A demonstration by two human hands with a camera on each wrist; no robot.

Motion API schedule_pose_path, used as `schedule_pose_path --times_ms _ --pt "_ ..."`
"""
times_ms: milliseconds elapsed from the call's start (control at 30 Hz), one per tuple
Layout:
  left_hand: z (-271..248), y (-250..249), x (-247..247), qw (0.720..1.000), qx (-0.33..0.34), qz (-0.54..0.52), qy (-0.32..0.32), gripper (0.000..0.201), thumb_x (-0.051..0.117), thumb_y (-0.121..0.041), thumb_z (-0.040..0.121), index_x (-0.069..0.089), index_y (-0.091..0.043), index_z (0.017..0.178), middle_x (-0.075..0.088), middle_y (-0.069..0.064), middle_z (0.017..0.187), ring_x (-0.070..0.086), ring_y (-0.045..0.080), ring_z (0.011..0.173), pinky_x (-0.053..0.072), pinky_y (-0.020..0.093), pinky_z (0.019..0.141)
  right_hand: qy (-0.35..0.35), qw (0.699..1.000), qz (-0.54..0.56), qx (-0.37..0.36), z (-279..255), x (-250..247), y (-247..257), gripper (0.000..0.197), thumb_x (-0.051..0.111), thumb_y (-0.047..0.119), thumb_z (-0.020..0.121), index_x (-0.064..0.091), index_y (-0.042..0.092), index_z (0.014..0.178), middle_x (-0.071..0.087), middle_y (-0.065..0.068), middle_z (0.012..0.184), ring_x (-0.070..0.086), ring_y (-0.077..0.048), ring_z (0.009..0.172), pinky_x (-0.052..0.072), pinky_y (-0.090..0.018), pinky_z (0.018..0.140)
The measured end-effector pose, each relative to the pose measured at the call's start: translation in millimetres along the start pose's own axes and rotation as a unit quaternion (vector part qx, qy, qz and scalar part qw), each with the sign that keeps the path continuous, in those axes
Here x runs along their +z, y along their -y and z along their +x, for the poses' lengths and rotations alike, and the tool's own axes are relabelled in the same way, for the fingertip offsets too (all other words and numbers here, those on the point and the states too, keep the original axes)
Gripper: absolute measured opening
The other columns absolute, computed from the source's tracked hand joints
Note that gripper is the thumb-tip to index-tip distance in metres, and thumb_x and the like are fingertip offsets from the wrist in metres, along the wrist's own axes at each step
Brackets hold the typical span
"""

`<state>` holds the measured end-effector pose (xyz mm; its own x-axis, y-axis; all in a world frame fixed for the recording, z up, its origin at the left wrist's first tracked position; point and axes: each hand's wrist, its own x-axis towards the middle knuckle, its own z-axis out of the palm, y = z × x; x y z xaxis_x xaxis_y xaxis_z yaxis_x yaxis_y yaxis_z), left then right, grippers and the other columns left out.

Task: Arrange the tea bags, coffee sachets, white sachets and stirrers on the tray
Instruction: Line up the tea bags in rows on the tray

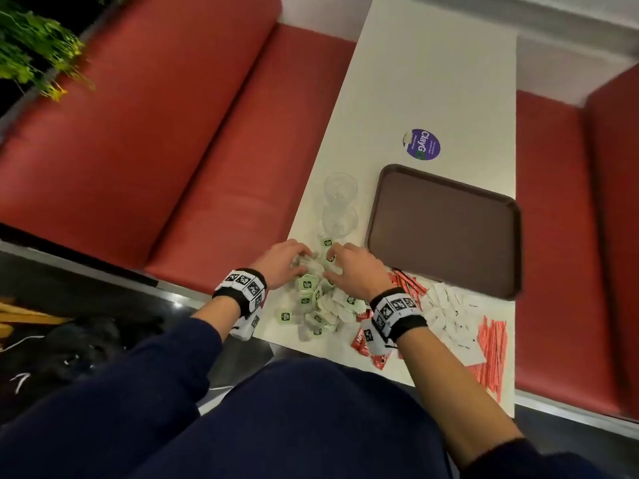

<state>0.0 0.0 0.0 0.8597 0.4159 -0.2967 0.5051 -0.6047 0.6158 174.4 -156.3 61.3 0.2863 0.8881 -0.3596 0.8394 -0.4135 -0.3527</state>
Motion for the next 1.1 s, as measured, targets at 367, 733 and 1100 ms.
schedule_pose_path --times_ms 367,733,1100 --pt "2 -12 12 0.998 0.018 -0.054 -0.023 0.020 0.081 -0.022 0.095 0.071 -0.022 0.112 0.065 -0.003 0.108 0.065 0.019 0.093 0.056 0.042 0.090 -0.017 1.000 0.007 0.023 -1 17 -8 0.024 0.072 0.050 0.100 0.066 0.029 0.111 0.065 0.004 0.104 0.064 -0.024 0.101 0.056 -0.041 0.078" --pt "0 -38 0 0.992 0.082 -0.100 -0.008 0.014 0.080 -0.029 0.097 0.066 -0.031 0.099 0.057 -0.012 0.124 0.057 0.006 0.119 0.039 0.017 0.105 -0.109 0.982 0.147 0.039 -32 -1 -39 0.006 0.075 0.039 0.101 0.071 0.036 0.105 0.066 0.016 0.104 0.056 -0.015 0.105 0.047 -0.039 0.092" --pt "-9 -92 -27 0.943 0.025 -0.331 0.023 0.022 0.056 -0.011 0.111 0.048 -0.019 0.131 0.061 0.016 0.112 0.081 0.032 0.082 0.066 0.045 0.079 -0.159 0.914 0.359 0.103 -62 -44 -44 0.030 0.083 0.031 0.097 0.068 0.032 0.124 0.077 0.014 0.112 0.074 0.001 0.098 0.064 -0.030 0.092"
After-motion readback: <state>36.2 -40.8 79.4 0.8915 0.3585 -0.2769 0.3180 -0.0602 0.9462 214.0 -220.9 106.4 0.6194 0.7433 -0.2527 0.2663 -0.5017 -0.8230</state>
